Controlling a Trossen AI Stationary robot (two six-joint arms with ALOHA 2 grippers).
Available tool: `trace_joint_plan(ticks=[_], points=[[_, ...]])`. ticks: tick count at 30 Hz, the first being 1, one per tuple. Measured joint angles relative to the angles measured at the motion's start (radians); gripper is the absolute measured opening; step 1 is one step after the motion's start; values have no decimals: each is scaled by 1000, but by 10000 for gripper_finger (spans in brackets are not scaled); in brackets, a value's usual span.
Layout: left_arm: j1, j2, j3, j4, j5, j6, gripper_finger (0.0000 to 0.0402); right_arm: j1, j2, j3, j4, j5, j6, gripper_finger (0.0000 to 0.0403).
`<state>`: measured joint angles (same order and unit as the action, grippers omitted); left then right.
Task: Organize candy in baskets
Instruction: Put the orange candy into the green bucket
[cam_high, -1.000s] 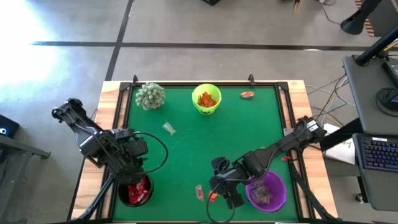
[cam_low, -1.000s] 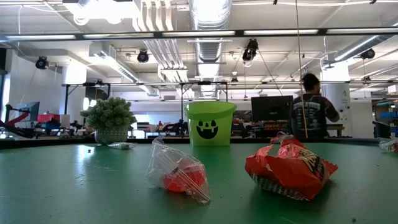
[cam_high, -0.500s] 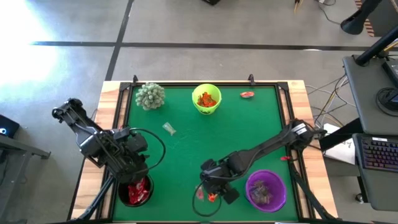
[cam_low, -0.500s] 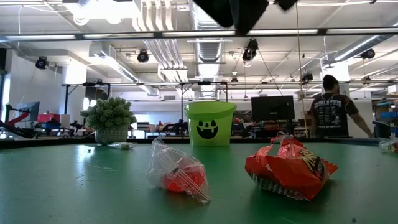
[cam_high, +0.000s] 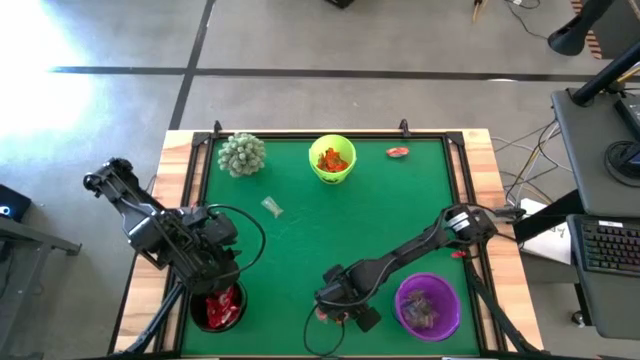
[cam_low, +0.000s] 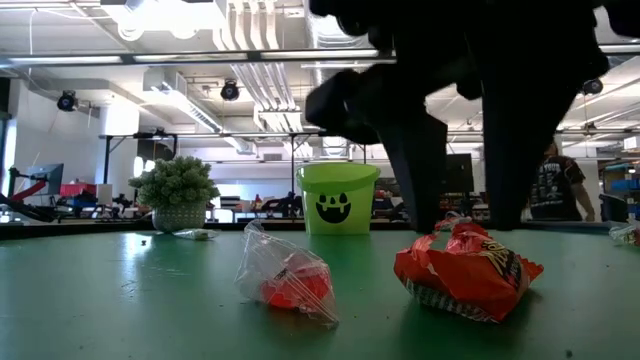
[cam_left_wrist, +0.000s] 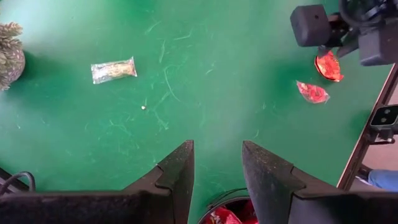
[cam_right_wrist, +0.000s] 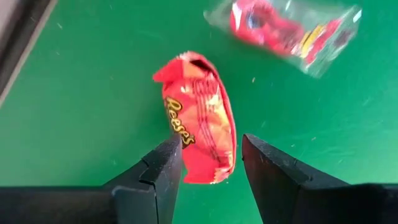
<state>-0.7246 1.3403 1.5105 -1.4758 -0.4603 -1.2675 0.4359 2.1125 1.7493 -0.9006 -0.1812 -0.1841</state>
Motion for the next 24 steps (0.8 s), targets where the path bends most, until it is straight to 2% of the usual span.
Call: trace_joint_plan(ticks=[10,15,18,24], points=[[0,0,0,0,0,1,117,3,48,0,-31,-6,1,164],[0,0,0,-1,0,3,117,2,55,0,-30,-3,12,151],[0,0,0,-1,0,5,117,2,55,0,-34,-3,26,125],[0,0,0,-1,0,5,117,2,54,0,-44,-10,86,39]])
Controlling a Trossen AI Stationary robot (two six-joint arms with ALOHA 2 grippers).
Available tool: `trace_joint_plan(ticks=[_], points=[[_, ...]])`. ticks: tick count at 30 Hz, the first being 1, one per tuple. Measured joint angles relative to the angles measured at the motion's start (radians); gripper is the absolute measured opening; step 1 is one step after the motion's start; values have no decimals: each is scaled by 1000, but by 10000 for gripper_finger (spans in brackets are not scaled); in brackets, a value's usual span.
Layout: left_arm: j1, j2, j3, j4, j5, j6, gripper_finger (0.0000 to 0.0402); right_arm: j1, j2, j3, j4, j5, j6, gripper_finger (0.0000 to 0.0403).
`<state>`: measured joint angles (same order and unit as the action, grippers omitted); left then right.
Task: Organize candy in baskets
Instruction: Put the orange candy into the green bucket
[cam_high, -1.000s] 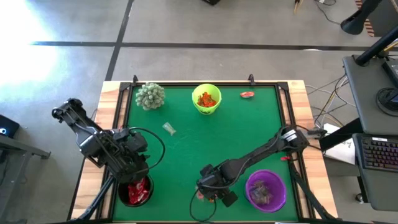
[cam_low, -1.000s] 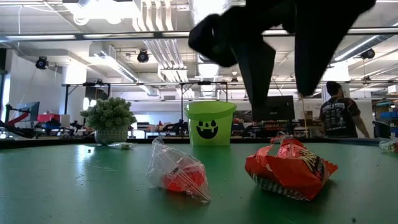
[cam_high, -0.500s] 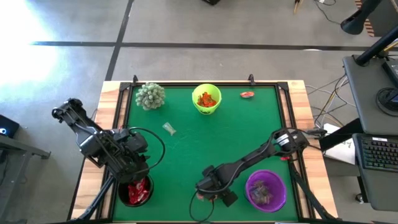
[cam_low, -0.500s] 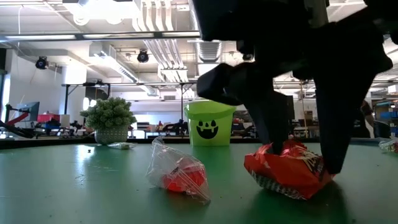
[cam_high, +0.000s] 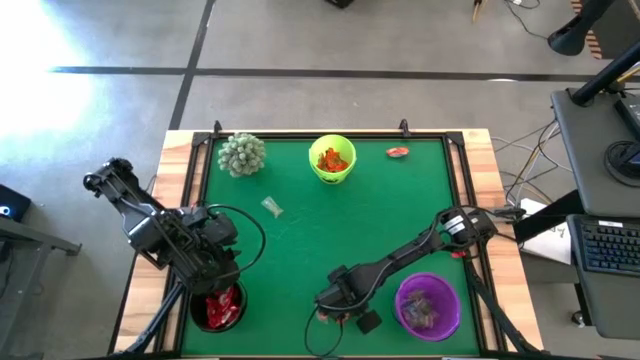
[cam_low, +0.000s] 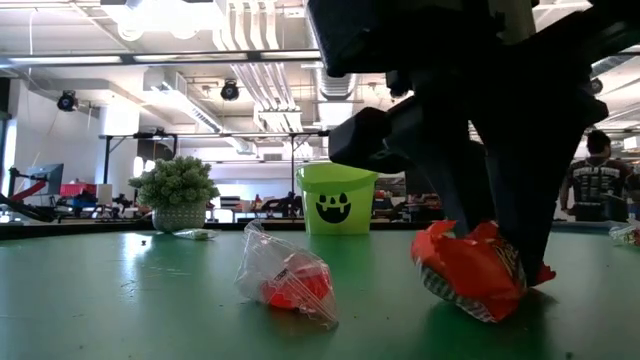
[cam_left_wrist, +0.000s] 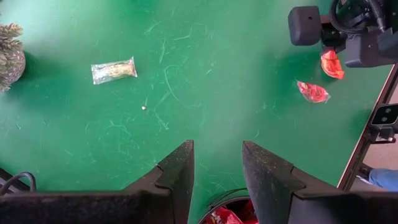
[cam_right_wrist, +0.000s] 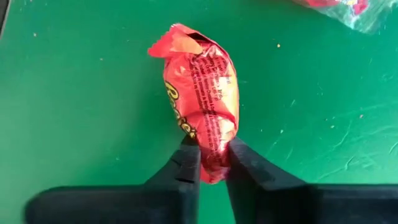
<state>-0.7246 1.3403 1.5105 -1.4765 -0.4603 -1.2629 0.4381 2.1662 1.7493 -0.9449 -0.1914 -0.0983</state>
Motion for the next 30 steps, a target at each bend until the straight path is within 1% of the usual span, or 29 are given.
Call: trace_joint_plan(ticks=[2,3,8,12,15,20,23,27,30], points=[[0,0,0,0,0,-3,117,-2,-3,0,-8,-4,36,20],[0,0,0,0,0,-4,117,-4,-5,0,-15,-3,61,18],[0,0,0,2,0,-45,117,-25,-42,-2,-31,7,208,17],[0,0,0,3,0,-125,117,-49,-104,11,-56,14,302,16],[0,0,0,15,-1,-145,117,-70,-159,17,-56,43,365,16],[0,0,0,33,-1,-91,117,-116,-265,38,-51,156,416,15],[0,0,0,79,-1,4,117,-156,-319,45,-49,221,440,15],[0,0,0,107,-2,75,117,-214,-383,45,-54,277,440,15],[0,0,0,106,-36,96,117,-265,-423,45,-64,302,438,15]])
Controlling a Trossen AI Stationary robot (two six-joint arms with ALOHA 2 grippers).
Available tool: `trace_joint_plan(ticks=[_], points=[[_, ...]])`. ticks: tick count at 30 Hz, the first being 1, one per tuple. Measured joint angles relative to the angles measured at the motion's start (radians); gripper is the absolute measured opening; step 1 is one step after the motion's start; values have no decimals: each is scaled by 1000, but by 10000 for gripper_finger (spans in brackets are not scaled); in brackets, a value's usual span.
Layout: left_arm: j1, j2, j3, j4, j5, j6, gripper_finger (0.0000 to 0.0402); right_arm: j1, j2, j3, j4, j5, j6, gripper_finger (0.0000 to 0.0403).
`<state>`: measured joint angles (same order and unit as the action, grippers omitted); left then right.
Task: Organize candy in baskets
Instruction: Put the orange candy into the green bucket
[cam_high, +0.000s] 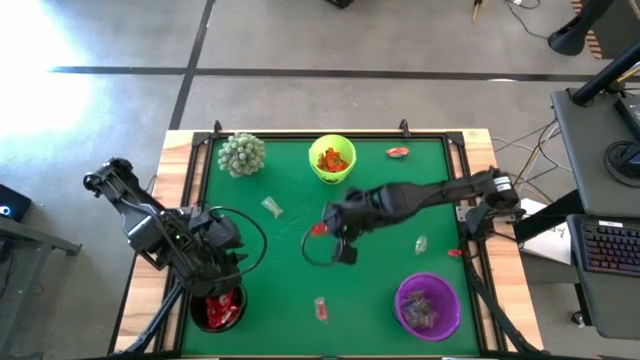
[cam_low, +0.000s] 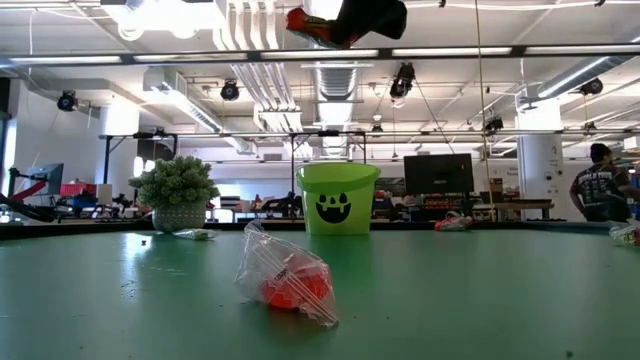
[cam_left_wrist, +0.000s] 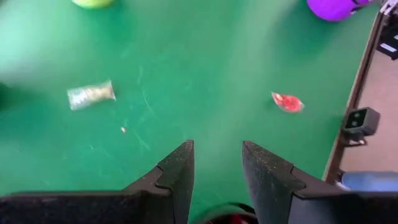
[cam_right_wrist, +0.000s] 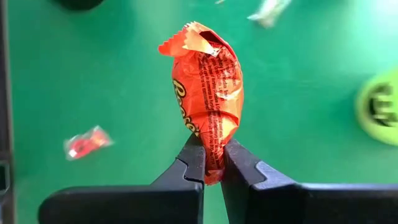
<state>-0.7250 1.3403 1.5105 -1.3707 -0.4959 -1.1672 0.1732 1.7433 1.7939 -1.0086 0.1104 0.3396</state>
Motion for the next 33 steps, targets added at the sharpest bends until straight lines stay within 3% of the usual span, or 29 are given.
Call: trace_joint_plan(ticks=[7,22,33], points=[[0,0,0,-7,-117,50,117,-136,-40,0,-9,77,-77,15],[5,0,0,-7,-407,9,117,-452,-39,-8,-4,77,-180,18],[101,0,0,-38,-436,47,117,-583,-39,-41,41,70,-337,48]])
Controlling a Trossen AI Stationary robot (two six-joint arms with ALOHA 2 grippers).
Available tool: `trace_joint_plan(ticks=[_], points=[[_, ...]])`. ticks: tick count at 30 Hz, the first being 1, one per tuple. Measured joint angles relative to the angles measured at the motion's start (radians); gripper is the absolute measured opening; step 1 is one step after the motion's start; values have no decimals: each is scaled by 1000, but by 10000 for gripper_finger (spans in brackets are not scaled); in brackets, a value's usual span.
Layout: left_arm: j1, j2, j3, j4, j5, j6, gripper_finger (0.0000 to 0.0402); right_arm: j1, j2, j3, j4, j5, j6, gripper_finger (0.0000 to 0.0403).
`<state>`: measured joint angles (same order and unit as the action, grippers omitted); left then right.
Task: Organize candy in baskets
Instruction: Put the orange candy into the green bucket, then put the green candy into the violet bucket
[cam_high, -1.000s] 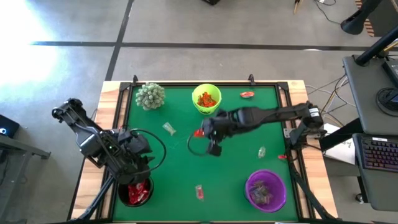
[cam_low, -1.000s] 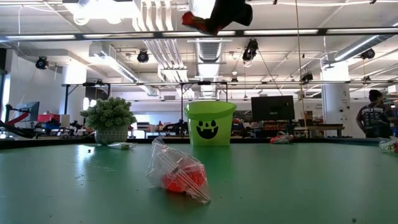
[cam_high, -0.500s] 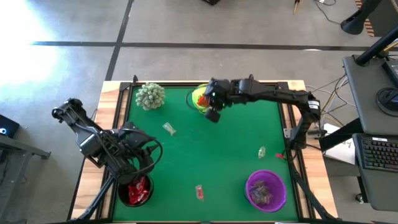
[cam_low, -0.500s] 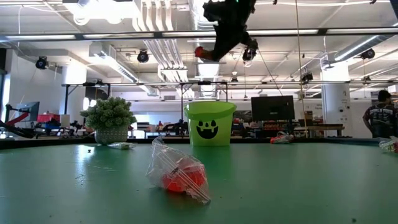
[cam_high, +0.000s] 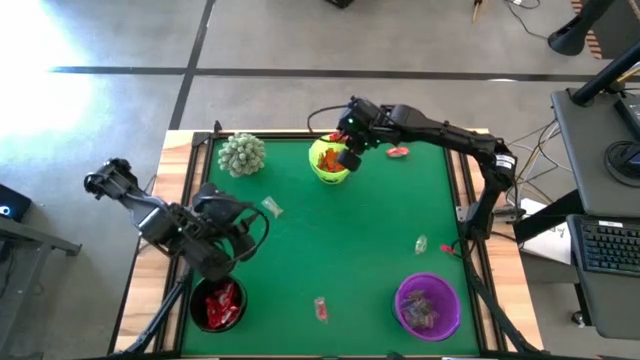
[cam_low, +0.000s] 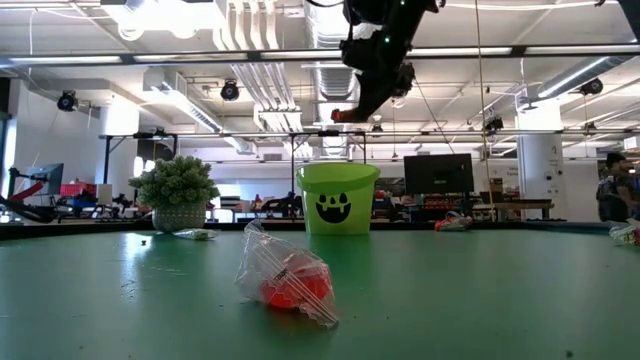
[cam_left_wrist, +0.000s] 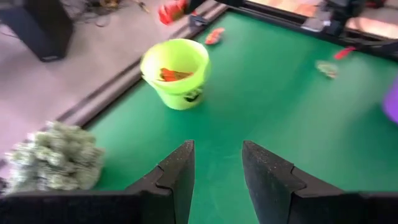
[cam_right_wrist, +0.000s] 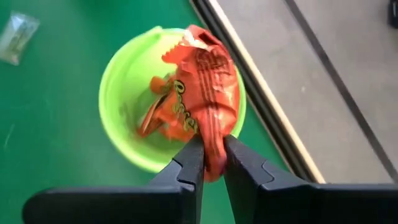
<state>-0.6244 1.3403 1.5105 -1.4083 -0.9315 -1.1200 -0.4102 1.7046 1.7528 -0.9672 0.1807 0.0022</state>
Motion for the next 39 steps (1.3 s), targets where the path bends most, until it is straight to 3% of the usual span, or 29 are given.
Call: trace_joint_plan(ticks=[9,15,24,29,33,39], points=[[132,0,1,-22,-169,90,117,-32,36,-8,65,-77,-52,49],[213,0,12,-22,-192,143,117,-34,58,-8,61,-76,-79,49],[407,0,15,-21,-36,162,134,-33,47,12,71,-46,-133,50],[551,12,9,-23,124,190,167,-33,45,40,66,-14,-162,50],[616,51,6,-22,230,362,187,-35,38,73,38,26,-194,50],[648,114,6,-20,241,701,187,-36,38,162,-82,30,-240,50]])
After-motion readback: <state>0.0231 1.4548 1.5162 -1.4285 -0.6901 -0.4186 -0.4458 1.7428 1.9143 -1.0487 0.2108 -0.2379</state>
